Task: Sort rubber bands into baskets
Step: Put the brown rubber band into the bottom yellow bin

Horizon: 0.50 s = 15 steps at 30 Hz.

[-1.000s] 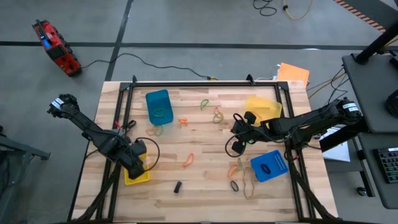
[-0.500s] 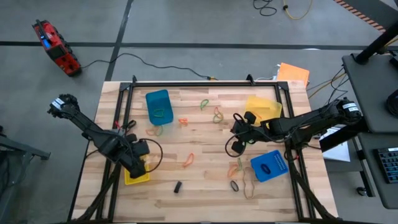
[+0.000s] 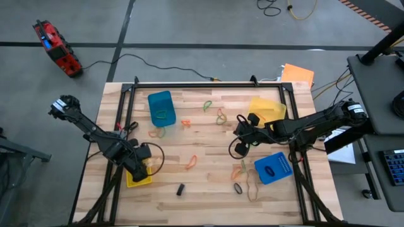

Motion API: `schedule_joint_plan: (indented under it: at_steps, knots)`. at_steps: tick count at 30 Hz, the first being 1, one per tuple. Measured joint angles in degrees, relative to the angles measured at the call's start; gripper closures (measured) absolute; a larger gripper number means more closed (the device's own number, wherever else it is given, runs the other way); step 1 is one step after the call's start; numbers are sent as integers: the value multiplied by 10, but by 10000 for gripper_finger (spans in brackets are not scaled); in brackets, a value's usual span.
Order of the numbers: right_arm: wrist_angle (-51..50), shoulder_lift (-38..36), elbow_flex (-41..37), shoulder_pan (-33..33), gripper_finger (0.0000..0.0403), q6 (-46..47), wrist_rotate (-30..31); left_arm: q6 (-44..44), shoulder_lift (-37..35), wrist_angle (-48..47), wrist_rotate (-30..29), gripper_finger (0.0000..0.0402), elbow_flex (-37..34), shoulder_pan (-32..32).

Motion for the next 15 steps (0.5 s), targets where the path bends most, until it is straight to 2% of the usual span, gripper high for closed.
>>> schedule_joint_plan:
  at_steps: [15]
  knots:
    - [0, 0, 0, 0, 393, 6, -4, -10, 0, 55, 5, 242, -40, -20]
